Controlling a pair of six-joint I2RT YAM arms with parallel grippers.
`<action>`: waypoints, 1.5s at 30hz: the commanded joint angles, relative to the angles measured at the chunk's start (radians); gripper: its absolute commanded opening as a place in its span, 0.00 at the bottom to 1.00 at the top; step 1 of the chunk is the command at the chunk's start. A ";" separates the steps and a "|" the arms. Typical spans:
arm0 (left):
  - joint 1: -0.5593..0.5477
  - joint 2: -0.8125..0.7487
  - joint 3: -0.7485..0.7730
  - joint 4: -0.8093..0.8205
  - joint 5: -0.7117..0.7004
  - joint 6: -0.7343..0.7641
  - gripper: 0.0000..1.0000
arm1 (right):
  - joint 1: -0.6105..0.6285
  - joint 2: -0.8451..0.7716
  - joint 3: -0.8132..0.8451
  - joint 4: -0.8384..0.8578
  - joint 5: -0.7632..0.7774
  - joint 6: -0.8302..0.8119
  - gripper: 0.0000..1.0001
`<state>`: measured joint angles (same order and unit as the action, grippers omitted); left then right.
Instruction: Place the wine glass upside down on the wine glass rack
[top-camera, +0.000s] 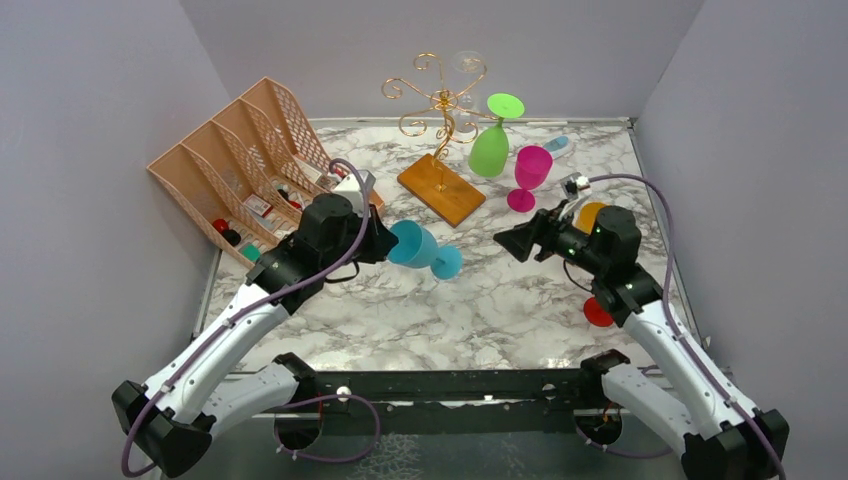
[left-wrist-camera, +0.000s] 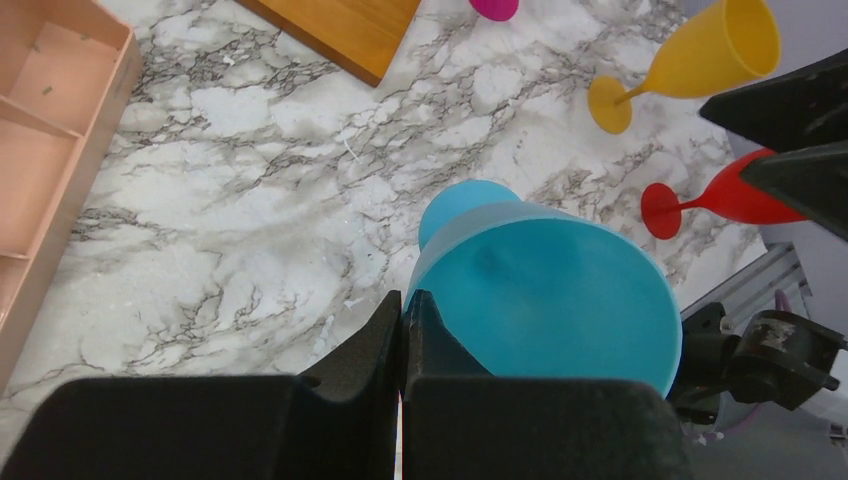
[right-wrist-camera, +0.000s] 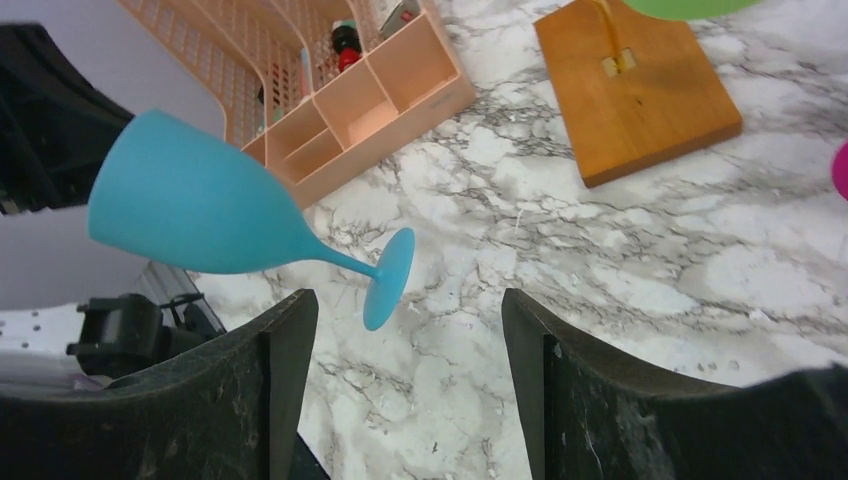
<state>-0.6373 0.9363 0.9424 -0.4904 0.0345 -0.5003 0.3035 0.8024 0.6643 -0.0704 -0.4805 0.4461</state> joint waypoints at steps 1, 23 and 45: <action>-0.005 0.013 0.099 -0.036 0.024 -0.004 0.00 | 0.074 0.066 -0.007 0.175 0.019 -0.172 0.69; -0.005 0.028 0.321 -0.226 0.154 0.120 0.00 | 0.241 0.038 -0.207 0.464 -0.488 -1.143 0.64; -0.006 0.064 0.369 -0.249 0.310 0.078 0.00 | 0.342 -0.005 -0.222 0.386 -0.363 -1.461 0.42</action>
<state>-0.6361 0.9874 1.2854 -0.7433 0.2699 -0.4034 0.6247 0.8021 0.4419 0.3172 -0.8913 -0.9512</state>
